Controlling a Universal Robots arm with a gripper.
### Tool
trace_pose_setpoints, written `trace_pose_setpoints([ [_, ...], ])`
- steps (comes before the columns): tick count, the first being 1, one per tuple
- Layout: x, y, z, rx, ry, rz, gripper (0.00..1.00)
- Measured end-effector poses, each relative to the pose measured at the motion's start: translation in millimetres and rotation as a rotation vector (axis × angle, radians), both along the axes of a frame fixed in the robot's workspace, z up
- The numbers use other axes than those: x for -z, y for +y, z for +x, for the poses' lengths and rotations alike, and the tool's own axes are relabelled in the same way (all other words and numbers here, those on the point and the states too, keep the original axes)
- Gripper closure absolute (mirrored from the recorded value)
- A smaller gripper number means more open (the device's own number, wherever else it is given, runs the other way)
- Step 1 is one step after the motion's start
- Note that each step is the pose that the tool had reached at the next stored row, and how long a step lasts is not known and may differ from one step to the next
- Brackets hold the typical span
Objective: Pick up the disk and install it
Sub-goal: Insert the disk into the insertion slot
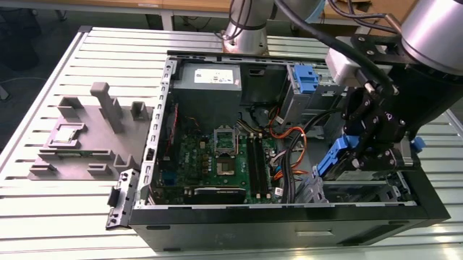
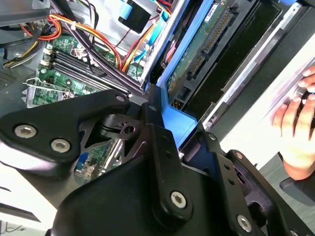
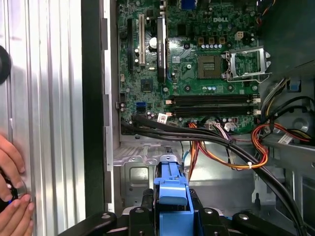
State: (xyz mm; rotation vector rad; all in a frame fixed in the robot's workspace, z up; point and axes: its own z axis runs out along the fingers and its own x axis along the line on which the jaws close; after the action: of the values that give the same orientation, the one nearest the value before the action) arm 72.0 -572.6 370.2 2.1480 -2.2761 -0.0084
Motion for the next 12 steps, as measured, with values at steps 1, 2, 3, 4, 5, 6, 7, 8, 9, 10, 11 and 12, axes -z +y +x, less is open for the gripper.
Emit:
trace_pose_setpoints([
  [1, 1.3, 0.0, 0.0, 0.000, 0.0000, 0.0000, 0.63],
  [2, 2.7, 0.0, 0.0, 0.000, 0.0000, 0.0000, 0.63],
  [3, 4.3, 0.0, 0.0, 0.000, 0.0000, -0.0001, 0.63],
  [4, 5.7, 0.0, 0.0, 0.000, 0.0000, 0.0000, 0.63],
  [5, 7.0, 0.0, 0.0, 0.000, 0.0000, 0.0000, 0.63],
  [6, 8.2, 0.0, 0.0, 0.000, 0.0000, 0.0000, 0.63],
  [7, 9.4, 0.0, 0.0, 0.000, 0.0000, 0.0000, 0.63],
  [8, 10.6, 0.0, 0.0, 0.000, 0.0000, -0.0001, 0.63],
  [9, 11.8, 0.0, 0.0, 0.000, 0.0000, 0.0000, 0.63],
  [10, 13.0, 0.0, 0.0, 0.000, 0.0000, -0.0001, 0.63],
  [11, 14.1, 0.0, 0.0, 0.000, 0.0000, 0.0000, 0.63],
  [12, 15.3, 0.0, 0.0, 0.000, 0.0000, 0.0000, 0.63],
])
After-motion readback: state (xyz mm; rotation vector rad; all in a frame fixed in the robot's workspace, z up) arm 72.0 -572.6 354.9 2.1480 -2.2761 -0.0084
